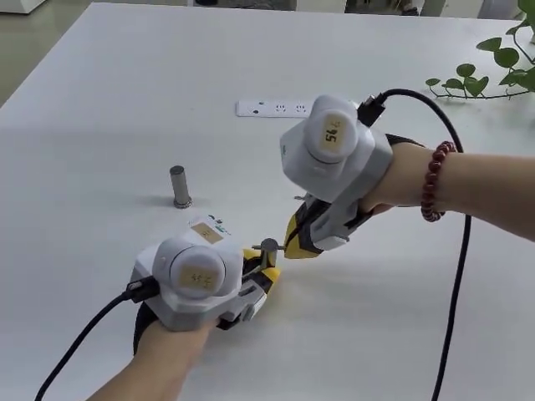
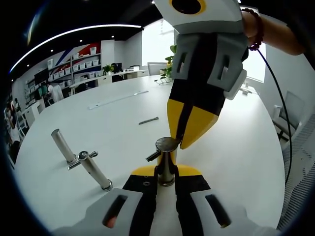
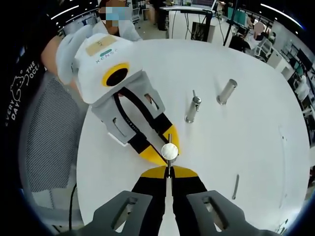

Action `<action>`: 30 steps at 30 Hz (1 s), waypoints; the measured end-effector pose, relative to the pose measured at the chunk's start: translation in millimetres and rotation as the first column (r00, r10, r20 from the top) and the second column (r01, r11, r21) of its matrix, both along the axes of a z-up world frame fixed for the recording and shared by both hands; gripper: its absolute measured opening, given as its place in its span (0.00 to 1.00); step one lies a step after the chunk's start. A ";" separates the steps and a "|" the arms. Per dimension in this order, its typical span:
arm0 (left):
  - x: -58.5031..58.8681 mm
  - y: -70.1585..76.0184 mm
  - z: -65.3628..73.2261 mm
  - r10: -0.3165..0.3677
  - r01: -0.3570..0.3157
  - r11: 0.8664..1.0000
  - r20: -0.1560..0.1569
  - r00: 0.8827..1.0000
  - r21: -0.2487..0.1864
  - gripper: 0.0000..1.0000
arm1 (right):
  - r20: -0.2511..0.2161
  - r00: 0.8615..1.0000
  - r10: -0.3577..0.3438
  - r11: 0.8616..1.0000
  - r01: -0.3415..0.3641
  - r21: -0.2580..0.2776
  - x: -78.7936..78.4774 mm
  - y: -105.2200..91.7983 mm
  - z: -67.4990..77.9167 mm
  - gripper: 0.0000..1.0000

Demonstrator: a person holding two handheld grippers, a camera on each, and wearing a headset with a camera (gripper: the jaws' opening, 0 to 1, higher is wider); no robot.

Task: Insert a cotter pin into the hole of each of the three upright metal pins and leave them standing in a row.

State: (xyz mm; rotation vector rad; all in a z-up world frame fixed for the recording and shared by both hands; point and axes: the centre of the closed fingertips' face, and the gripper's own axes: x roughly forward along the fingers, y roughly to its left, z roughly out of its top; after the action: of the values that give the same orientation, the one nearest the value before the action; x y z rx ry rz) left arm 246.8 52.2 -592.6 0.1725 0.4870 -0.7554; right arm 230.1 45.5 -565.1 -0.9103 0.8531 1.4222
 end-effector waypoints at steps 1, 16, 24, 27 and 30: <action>0.0 0.0 0.1 -0.001 0.001 1.000 0.000 1.000 0.001 0.10 | -0.005 1.000 -0.008 1.000 0.008 0.008 0.2 1.1 -0.1 0.00; -0.5 0.2 0.1 0.006 -0.006 1.000 -0.003 1.000 -0.003 0.10 | -0.041 0.995 -0.088 0.994 0.091 0.060 2.9 -2.5 9.0 0.10; -0.4 -0.3 0.2 0.008 -0.008 1.000 -0.010 1.000 -0.005 0.10 | -0.039 0.995 -0.094 0.994 0.096 0.061 3.3 -7.0 9.1 0.05; -0.2 -0.2 0.0 0.009 -0.009 1.000 -0.011 1.000 -0.005 0.10 | -0.040 0.995 -0.092 0.993 0.094 0.064 2.8 -6.4 9.8 0.02; -0.2 -0.2 0.0 0.010 -0.010 1.000 -0.011 1.000 -0.006 0.10 | -0.037 0.996 -0.087 0.994 0.089 0.066 2.7 -5.7 10.1 0.00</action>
State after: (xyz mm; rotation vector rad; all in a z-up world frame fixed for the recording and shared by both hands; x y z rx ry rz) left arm 246.6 51.9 -592.6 0.1605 0.4956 -0.7486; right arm 232.8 39.8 -555.0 -0.7904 0.8554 1.3850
